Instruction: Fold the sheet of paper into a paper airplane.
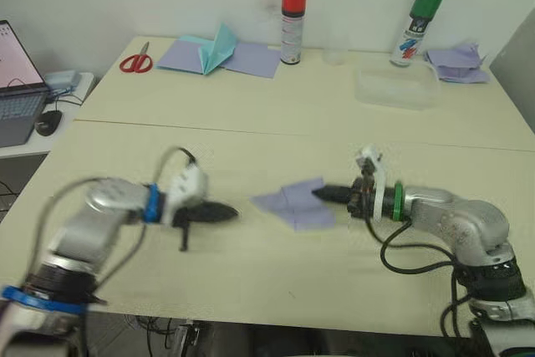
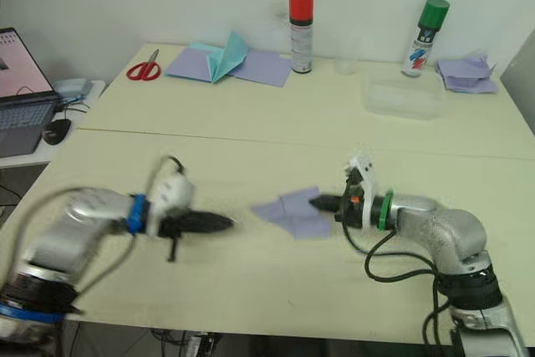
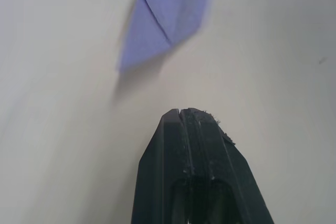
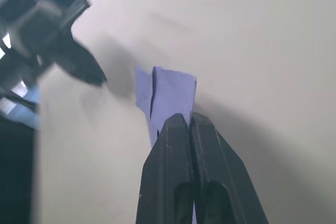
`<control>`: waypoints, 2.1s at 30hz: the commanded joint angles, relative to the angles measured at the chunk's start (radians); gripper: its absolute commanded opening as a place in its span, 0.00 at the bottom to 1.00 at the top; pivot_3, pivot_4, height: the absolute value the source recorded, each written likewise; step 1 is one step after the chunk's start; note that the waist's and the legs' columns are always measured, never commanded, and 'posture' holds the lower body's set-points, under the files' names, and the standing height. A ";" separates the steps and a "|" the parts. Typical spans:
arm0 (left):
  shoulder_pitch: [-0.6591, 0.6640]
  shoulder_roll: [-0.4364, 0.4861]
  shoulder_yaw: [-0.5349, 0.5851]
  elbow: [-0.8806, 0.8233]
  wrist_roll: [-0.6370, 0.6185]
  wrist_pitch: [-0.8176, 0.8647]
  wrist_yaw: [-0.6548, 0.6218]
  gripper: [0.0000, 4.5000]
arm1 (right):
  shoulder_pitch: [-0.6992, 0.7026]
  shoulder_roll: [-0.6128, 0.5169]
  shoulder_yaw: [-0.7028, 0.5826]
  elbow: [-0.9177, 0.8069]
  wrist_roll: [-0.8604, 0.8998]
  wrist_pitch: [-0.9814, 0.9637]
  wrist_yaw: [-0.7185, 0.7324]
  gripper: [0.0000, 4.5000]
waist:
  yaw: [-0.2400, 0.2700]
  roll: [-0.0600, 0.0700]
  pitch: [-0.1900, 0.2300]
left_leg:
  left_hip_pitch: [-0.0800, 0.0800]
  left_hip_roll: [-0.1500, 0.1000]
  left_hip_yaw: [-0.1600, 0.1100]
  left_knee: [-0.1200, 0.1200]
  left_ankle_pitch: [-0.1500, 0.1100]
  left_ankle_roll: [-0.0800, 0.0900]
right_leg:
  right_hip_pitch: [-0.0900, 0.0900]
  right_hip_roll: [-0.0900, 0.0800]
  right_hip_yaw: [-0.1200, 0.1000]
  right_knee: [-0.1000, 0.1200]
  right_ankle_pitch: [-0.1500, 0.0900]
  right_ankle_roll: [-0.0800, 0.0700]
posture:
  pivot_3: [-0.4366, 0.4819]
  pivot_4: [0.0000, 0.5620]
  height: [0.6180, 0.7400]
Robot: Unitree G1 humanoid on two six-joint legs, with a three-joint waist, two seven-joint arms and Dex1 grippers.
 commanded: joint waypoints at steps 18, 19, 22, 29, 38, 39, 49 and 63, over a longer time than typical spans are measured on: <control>0.075 -0.098 -0.209 -0.180 0.133 -0.047 0.082 0.00 | -0.172 0.111 0.357 1.004 -0.786 -1.859 -0.043 0.20 | 0.003 -0.005 0.017 | 0.023 0.002 0.002 0.014 0.005 -0.006 | 0.019 -0.004 0.003 0.017 0.001 -0.011 | 0.48 0.27 1.00; 0.073 -0.108 -0.228 -0.153 0.163 -0.080 0.084 0.00 | -0.176 0.099 0.364 1.006 -0.783 -1.866 -0.048 0.28 | 0.003 -0.005 0.017 | 0.028 0.002 0.002 0.014 0.004 -0.005 | 0.024 -0.004 0.004 0.017 0.000 -0.012 | 0.48 0.27 1.00; 0.070 -0.134 -0.266 -0.105 0.204 -0.124 0.080 0.00 | -0.180 0.058 0.381 1.001 -0.762 -1.873 -0.060 0.52 | 0.002 -0.006 0.017 | 0.035 0.002 0.003 0.013 0.004 -0.005 | 0.031 -0.005 0.005 0.016 0.000 -0.012 | 0.48 0.27 1.00; 0.093 -0.178 -0.361 -0.030 0.316 -0.198 0.097 0.00 | -0.146 -0.161 0.459 0.847 -0.528 -1.765 0.012 0.67 | 0.008 -0.005 0.017 | 0.035 0.001 0.003 0.013 0.003 -0.004 | 0.032 -0.007 0.004 0.016 0.000 -0.011 | 0.48 0.27 1.00; 0.153 -0.204 -0.374 -0.032 0.332 -0.190 0.114 0.00 | -0.046 -0.125 0.398 0.317 0.007 -0.736 0.047 0.39 | 0.003 -0.002 0.015 | 0.037 0.003 0.001 0.013 0.003 -0.004 | 0.035 -0.007 0.003 0.018 0.001 -0.011 | 0.48 0.27 1.00; 0.158 -0.201 -0.373 -0.034 0.332 -0.189 0.114 0.00 | -0.050 -0.103 0.391 0.286 0.021 -0.632 0.027 0.31 | 0.003 -0.002 0.014 | 0.037 0.003 0.001 0.013 0.003 -0.004 | 0.035 -0.007 0.003 0.018 0.001 -0.011 | 0.48 0.27 1.00; 0.168 -0.176 -0.367 -0.034 0.340 -0.186 0.111 0.00 | -0.068 -0.021 0.419 0.123 -0.039 -0.017 0.020 0.00 | 0.003 -0.002 0.014 | 0.035 0.002 0.001 0.011 0.003 -0.004 | 0.032 -0.007 0.001 0.017 0.001 -0.011 | 0.48 0.27 1.00; 0.195 -0.163 -0.351 -0.028 0.349 -0.188 0.127 0.00 | -0.010 -0.083 0.412 0.126 -0.145 0.088 0.173 0.00 | 0.002 -0.003 0.010 | 0.035 0.002 0.002 0.011 0.003 -0.004 | 0.032 -0.005 0.002 0.016 -0.001 -0.009 | 0.48 0.27 1.00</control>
